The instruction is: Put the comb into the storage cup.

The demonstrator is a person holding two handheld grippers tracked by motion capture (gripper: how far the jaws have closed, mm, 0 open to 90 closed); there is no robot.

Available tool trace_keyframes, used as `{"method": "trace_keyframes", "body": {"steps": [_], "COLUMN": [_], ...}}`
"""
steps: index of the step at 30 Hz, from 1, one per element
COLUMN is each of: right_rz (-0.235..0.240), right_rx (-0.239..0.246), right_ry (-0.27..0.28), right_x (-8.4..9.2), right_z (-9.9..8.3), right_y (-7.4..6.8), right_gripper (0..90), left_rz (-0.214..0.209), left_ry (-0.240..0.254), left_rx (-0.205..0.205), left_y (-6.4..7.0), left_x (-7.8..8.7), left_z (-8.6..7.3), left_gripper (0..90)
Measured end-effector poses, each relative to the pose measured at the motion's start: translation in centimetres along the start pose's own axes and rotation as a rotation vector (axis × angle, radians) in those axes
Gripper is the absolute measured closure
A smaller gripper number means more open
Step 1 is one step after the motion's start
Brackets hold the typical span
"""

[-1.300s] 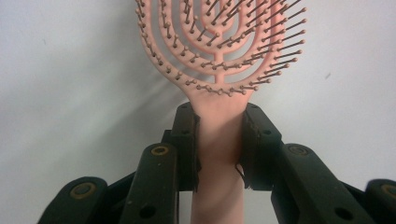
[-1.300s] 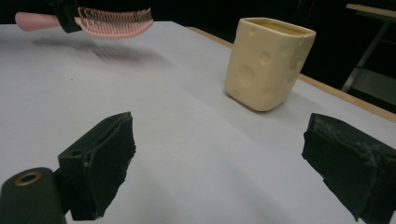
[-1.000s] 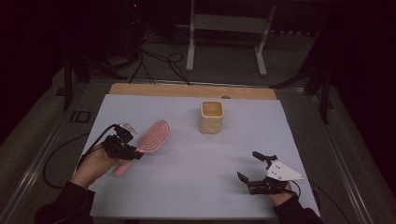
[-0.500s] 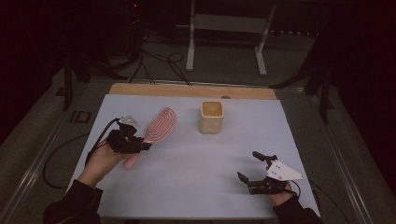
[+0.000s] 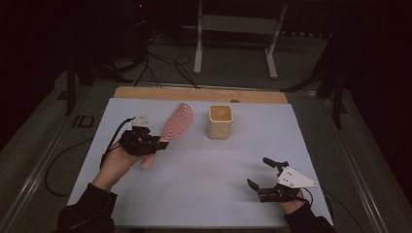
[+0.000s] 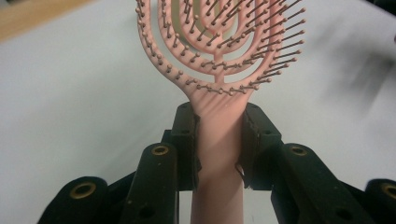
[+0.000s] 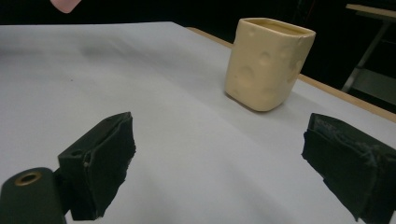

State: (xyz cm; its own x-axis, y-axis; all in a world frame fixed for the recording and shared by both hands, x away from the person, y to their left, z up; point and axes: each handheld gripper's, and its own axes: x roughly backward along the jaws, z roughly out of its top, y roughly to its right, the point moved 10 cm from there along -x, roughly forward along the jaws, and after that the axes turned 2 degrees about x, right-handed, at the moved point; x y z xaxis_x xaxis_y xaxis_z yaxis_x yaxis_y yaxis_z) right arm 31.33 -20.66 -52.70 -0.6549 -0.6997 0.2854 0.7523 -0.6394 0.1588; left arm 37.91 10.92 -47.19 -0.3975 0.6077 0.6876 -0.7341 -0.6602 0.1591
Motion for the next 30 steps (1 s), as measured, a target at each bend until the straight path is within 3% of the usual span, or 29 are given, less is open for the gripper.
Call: {"method": "trace_keyframes", "body": {"steps": [12, 17, 30], "right_rz": [0.003, 0.003, 0.004], "right_rx": [-0.001, -0.003, 0.0], "right_ry": [0.004, 0.005, 0.006], "right_x": [0.1, 0.1, 0.1], "right_z": [0.1, 0.1, 0.1], "right_y": [0.0, 0.0, 0.1], "right_gripper": [8.9, 8.9, 8.8], "left_rz": [-0.038, -0.049, 0.009], "left_ry": [0.098, 0.153, 0.341], "left_rx": [-0.057, -0.108, -0.117], "left_y": [1.8, 2.6, 3.2], "left_x": [-1.4, -2.0, -2.7], "left_z": [3.3, 4.4, 9.2], "left_gripper": [70.4, 70.4, 70.4]}}
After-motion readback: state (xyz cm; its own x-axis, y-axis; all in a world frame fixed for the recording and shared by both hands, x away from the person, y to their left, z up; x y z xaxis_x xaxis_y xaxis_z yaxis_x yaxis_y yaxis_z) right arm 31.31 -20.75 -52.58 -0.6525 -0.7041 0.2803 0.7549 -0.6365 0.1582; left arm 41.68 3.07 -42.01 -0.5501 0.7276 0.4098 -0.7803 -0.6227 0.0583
